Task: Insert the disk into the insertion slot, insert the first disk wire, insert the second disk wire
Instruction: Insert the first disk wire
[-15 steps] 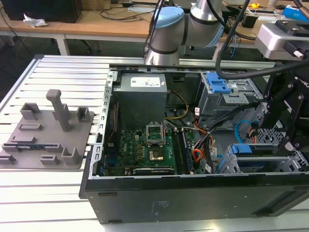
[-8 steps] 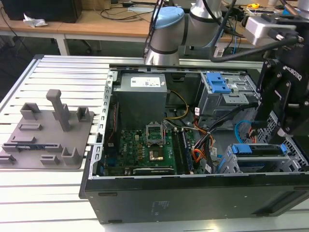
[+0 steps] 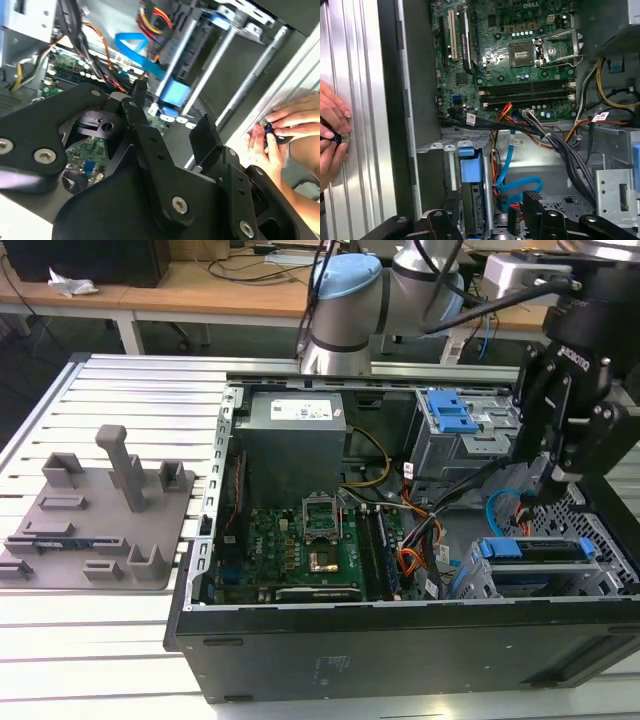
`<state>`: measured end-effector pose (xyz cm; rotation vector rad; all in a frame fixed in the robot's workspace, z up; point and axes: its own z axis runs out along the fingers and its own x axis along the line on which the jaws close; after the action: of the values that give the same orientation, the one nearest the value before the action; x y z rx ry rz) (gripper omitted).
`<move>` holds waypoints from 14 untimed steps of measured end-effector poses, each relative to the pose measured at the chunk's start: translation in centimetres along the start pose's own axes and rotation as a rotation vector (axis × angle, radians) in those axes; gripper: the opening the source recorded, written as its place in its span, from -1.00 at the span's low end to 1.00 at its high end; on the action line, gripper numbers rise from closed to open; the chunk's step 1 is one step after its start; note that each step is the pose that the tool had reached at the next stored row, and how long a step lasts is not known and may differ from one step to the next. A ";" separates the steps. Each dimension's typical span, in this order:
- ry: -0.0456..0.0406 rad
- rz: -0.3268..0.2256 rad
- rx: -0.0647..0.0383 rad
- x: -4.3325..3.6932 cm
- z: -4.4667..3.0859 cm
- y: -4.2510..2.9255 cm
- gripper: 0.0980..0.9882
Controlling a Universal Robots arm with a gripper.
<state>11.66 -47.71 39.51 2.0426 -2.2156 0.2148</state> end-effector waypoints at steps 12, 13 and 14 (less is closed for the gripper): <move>0.0862 0.001 0.010 -1.11 0.31 -1.56 0.17; 0.0859 0.001 0.010 -1.22 0.34 -2.43 0.17; 0.0860 0.001 0.010 -1.31 0.37 -3.20 0.17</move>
<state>14.96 -46.75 38.98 1.9972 -2.1694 0.3080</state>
